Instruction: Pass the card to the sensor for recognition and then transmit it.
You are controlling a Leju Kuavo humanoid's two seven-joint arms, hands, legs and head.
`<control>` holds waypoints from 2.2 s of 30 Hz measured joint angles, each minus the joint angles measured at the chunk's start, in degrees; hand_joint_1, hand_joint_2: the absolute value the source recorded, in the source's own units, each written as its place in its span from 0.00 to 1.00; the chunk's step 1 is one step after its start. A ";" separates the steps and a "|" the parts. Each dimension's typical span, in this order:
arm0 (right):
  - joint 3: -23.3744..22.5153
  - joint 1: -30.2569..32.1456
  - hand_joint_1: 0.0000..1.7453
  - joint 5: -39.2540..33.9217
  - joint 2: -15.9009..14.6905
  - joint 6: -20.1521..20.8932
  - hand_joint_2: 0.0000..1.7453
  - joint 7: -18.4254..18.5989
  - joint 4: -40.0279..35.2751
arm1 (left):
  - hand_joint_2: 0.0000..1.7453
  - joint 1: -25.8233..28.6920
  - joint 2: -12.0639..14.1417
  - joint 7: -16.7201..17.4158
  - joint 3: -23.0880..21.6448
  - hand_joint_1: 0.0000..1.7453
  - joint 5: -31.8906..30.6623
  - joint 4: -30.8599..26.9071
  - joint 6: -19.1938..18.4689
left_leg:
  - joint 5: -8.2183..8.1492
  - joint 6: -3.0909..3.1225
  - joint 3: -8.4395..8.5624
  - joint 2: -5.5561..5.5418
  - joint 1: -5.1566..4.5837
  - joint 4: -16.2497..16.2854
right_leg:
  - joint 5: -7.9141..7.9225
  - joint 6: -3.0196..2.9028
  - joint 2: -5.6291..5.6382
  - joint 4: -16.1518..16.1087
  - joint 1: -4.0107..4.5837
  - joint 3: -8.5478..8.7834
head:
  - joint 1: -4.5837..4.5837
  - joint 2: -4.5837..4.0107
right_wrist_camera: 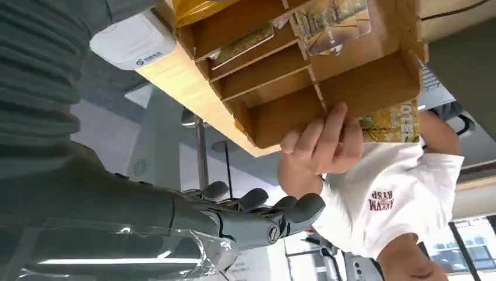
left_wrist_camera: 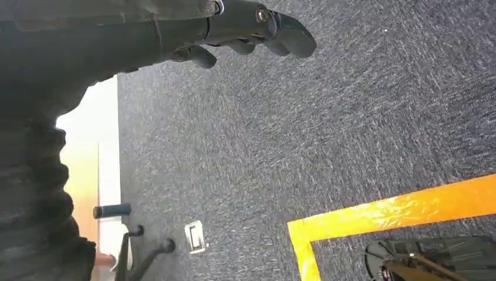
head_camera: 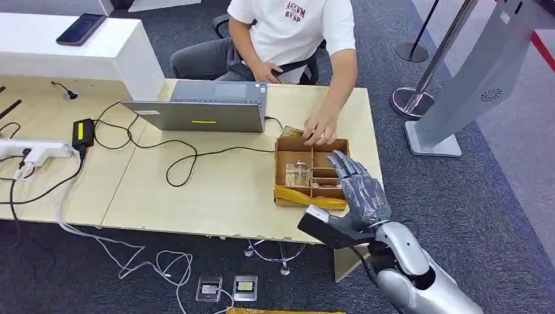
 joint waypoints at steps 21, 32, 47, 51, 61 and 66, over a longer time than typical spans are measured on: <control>0.92 -2.68 0.00 5.69 1.14 1.82 1.00 3.65 6.34 | 1.00 -0.10 0.02 0.48 -0.22 0.00 0.13 -0.02 -0.17 | 0.00 0.00 -0.05 -0.02 0.00 -0.01 | 0.00 0.00 -0.02 0.01 0.00 0.01 | 0.00 0.00; 2.65 -6.26 0.00 5.42 3.43 1.57 1.00 2.67 15.87 | 1.00 -0.11 0.02 0.48 -0.28 0.00 0.63 -0.02 -0.17 | 0.01 0.00 -0.07 -0.02 0.00 -0.01 | 0.00 0.00 -0.02 0.01 -0.01 0.00 | 0.00 0.00; 5.57 -9.71 0.00 3.35 5.97 -0.68 1.00 1.25 23.23 | 1.00 -0.11 0.02 0.24 -0.28 0.00 1.40 -0.02 -0.07 | 0.01 -0.01 -0.06 -0.03 0.00 0.00 | 0.01 0.00 -0.03 0.01 -0.01 0.00 | 0.00 0.02; 6.19 -10.09 0.00 3.24 6.38 -0.74 1.00 1.25 24.22 | 1.00 -0.11 0.02 0.24 -0.28 0.00 1.62 -0.02 -0.13 | 0.01 -0.01 -0.06 -0.02 0.00 0.00 | 0.01 0.00 -0.02 0.02 -0.01 0.00 | 0.00 0.00; 7.06 -10.60 0.00 2.58 6.88 -1.03 1.00 1.07 25.88 | 1.00 -0.11 0.02 0.24 -0.28 0.00 1.79 -0.02 -0.15 | 0.01 -0.01 -0.05 -0.03 0.00 0.00 | 0.01 0.00 -0.03 0.02 -0.01 0.01 | 0.02 0.00; 7.19 -10.70 0.00 2.56 7.02 -1.07 1.00 1.07 26.56 | 1.00 -0.11 0.02 0.24 -0.28 0.00 1.79 -0.02 -0.15 | 0.01 -0.01 -0.05 -0.02 0.00 0.00 | 0.01 0.01 -0.02 0.01 -0.01 0.00 | 0.00 0.00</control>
